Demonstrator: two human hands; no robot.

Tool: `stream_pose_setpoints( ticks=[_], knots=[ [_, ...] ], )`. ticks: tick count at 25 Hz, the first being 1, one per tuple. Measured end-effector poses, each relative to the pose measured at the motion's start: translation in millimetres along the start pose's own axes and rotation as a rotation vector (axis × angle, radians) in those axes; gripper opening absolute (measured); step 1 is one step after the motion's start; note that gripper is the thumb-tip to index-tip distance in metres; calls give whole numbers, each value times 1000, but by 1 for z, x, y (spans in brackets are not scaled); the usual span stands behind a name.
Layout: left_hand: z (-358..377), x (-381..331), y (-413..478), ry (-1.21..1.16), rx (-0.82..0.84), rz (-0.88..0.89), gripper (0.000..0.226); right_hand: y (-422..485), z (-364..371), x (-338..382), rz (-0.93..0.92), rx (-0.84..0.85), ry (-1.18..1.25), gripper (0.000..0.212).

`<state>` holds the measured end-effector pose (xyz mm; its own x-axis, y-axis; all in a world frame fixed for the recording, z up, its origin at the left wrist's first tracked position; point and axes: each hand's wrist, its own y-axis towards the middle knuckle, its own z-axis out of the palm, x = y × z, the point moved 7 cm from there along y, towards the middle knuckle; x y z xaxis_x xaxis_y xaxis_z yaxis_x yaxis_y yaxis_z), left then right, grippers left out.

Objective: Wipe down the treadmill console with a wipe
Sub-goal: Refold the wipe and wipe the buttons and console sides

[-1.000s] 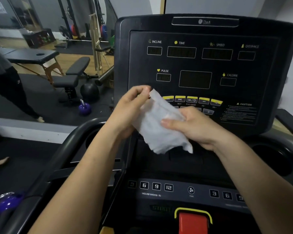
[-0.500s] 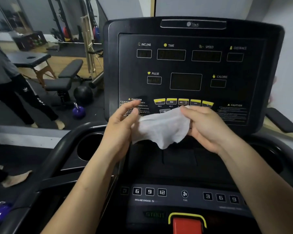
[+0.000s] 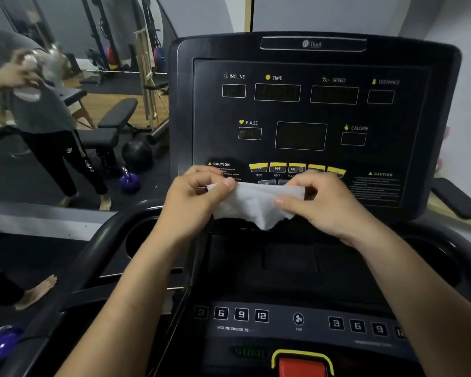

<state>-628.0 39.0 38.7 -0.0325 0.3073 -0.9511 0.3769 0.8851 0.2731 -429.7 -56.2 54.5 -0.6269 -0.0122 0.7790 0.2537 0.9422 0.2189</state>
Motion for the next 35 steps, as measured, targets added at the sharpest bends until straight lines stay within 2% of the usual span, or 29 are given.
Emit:
stream_pose_setpoints(
  ticks=[1, 3, 4, 6, 8, 10, 11, 12, 14, 15, 16, 17, 19, 20, 22, 24, 27, 30, 35],
  knots=[
    [1, 1, 1, -134, 40, -51, 22, 1, 0, 0, 27, -3, 159, 4],
    [11, 7, -1, -402, 127, -192, 20, 2, 11, -4, 136, 83, 575, 15],
    [16, 10, -4, -462, 159, -230, 16, 2, 17, -4, 185, 116, 736, 20],
    [21, 14, -7, -488, 206, -233, 15, -2, 25, -6, 294, 98, 926, 23],
    [18, 23, -7, -497, 180, -250, 36, -3, 33, -5, 405, 79, 931, 20],
    [3, 38, -5, -415, 15, -272, 39, 12, 34, 13, 409, 85, 777, 17],
    [-5, 45, -6, -351, -102, -270, 33, 29, 24, 28, 315, 30, 646, 18],
    [-12, 51, -6, -301, -220, -260, 27, 52, 6, 53, 138, -81, 448, 20],
    [-21, 60, -9, -254, -382, -229, 23, 85, -23, 128, -365, -341, -4, 24],
    [-23, 63, -10, -222, -414, -214, 23, 95, -20, 158, -574, -362, -182, 20],
    [-24, 64, -11, -152, -423, -191, 22, 103, -5, 172, -684, -294, -378, 19],
    [-26, 62, -11, -41, -424, -157, 21, 113, 16, 170, -709, -182, -619, 19],
    [-32, 49, -15, 225, -429, -5, 24, 119, 57, 127, -643, 50, -1070, 26],
    [-32, 42, -17, 357, -415, 113, 30, 115, 67, 110, -664, 99, -1163, 31],
    [-18, 39, -17, 580, -284, 240, 51, 105, 70, 95, -733, 107, -1142, 36],
    [-1, 48, -15, 743, -143, 223, 65, 104, 67, 100, -824, 7, -1086, 34],
    [11, 55, -15, 843, -99, 176, 67, 117, 81, 111, -901, -54, -1134, 34],
    [10, 57, -14, 817, -114, 161, 67, 121, 97, 99, -890, 13, -1170, 57],
    [-3, 59, -16, 692, -96, 241, 58, 76, 133, 50, -1058, 357, -1265, 61]
  ],
)
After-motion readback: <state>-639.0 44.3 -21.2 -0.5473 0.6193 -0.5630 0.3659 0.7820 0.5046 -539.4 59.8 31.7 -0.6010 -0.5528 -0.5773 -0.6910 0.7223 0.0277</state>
